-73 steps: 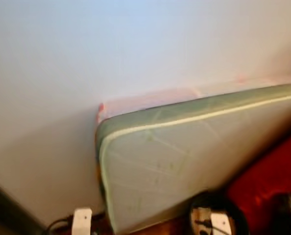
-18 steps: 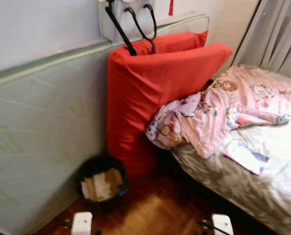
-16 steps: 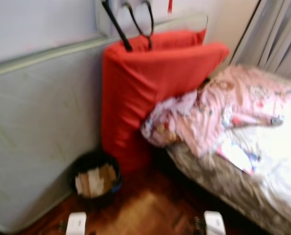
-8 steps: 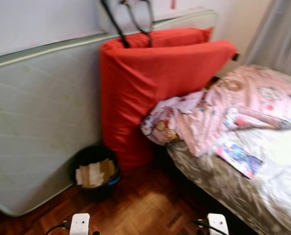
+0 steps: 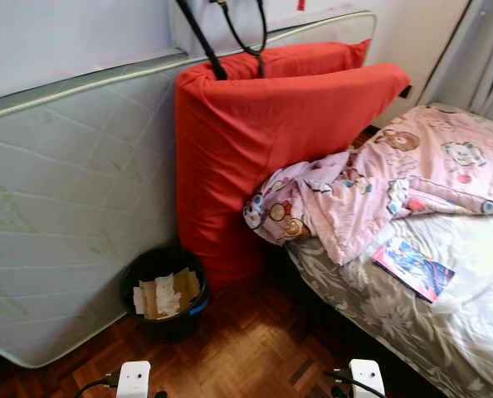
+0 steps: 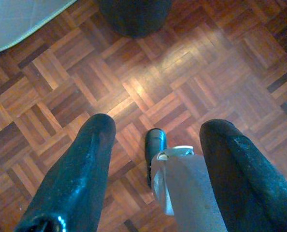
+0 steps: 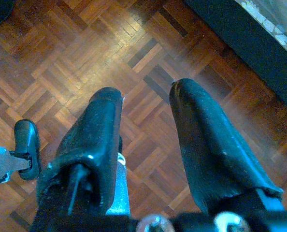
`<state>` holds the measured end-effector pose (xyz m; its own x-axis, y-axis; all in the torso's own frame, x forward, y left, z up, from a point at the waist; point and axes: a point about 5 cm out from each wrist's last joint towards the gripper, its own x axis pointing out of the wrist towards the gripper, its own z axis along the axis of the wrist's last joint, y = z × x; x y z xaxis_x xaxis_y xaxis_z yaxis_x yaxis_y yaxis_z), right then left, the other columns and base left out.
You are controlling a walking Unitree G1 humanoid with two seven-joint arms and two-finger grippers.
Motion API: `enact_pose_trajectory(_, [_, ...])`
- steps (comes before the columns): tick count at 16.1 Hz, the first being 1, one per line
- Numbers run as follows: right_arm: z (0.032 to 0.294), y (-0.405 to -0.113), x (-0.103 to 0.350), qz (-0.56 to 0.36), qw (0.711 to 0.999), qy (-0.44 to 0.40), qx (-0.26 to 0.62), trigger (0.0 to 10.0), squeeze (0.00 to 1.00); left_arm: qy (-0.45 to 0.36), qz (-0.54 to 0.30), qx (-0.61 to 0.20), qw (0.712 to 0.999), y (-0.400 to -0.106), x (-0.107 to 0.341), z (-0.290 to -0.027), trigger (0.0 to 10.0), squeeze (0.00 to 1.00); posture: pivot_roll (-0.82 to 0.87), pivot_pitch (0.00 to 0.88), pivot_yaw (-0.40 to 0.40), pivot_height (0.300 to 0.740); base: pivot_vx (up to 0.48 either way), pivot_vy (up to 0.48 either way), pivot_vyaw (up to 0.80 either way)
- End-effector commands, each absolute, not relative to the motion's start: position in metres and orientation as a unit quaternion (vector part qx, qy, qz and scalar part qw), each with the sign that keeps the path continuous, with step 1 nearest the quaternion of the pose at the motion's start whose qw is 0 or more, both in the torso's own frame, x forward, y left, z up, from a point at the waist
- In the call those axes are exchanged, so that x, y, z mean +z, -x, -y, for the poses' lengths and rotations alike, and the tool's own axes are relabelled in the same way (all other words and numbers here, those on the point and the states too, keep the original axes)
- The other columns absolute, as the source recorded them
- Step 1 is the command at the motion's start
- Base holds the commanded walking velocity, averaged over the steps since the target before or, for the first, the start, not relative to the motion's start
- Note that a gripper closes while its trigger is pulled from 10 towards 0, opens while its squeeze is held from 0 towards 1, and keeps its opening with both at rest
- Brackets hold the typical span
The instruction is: Clean up the room
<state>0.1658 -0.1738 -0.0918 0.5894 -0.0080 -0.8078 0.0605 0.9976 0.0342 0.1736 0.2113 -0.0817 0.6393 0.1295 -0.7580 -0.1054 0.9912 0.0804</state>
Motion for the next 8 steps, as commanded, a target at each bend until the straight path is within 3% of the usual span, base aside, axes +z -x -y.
enact_pose_trajectory(1, [0.178,-0.2117,-0.0716,-0.454,0.887,-0.077,-0.031,10.0,0.0,-0.04,-0.446,0.096,0.889,-0.1899,-0.0704,-0.2406,10.0,0.0,0.1,0.0,-0.07,0.74,0.0,0.0,0.0])
enact_pose_trajectory(8, [0.1832,-0.2149,-0.0691,-0.454,0.889,-0.058,-0.023,10.0,0.0,-0.029,-0.445,0.102,0.889,-0.1924,-0.0704,-0.2363,10.0,0.0,0.1,0.0,-0.092,0.74,0.0,0.0,0.0])
